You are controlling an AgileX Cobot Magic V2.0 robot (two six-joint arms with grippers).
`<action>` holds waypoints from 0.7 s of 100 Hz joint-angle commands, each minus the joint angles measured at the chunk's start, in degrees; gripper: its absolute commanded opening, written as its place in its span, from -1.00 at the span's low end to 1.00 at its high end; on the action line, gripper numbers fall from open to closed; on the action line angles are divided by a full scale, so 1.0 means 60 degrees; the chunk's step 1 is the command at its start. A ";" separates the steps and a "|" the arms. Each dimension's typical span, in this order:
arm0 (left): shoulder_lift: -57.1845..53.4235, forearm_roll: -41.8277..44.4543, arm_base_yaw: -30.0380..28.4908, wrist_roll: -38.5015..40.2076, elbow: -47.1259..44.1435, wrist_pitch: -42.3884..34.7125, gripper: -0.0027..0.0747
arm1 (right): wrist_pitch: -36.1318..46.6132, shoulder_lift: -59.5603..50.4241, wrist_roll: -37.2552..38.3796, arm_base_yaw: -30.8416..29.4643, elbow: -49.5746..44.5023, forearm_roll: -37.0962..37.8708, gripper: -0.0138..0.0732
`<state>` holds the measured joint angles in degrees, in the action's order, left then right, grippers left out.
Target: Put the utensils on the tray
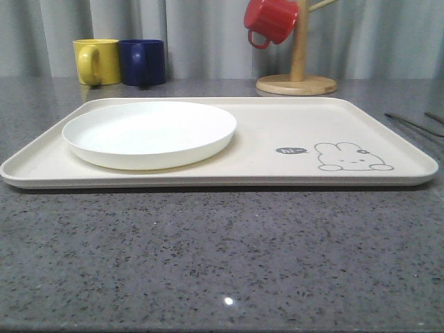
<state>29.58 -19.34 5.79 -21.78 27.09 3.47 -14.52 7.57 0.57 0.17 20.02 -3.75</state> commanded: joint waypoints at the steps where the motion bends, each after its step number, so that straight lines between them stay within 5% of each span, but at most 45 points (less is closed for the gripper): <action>1: 0.0016 -0.0058 -0.0024 0.0053 0.0271 -0.0776 -0.98 | -0.0778 0.1304 -0.0025 0.0017 0.1516 -0.0118 -0.84; 22: 0.0016 -0.0058 -0.0024 0.0053 0.0271 -0.0776 -0.98 | -0.3062 0.4399 -0.0025 0.0017 0.4032 -0.0319 -0.84; 55: 0.0016 -0.0058 -0.0024 0.0053 0.0271 -0.0776 -0.98 | -0.3292 0.7278 -0.0025 0.0017 0.4982 -0.0504 -0.81; 70: 0.0016 -0.0058 -0.0024 0.0053 0.0271 -0.0776 -0.98 | -0.3795 0.7829 -0.0025 0.0017 0.4974 -0.0891 -0.44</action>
<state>29.58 -19.34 5.79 -21.78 27.09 3.47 -38.87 53.60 0.74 0.17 47.75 -7.39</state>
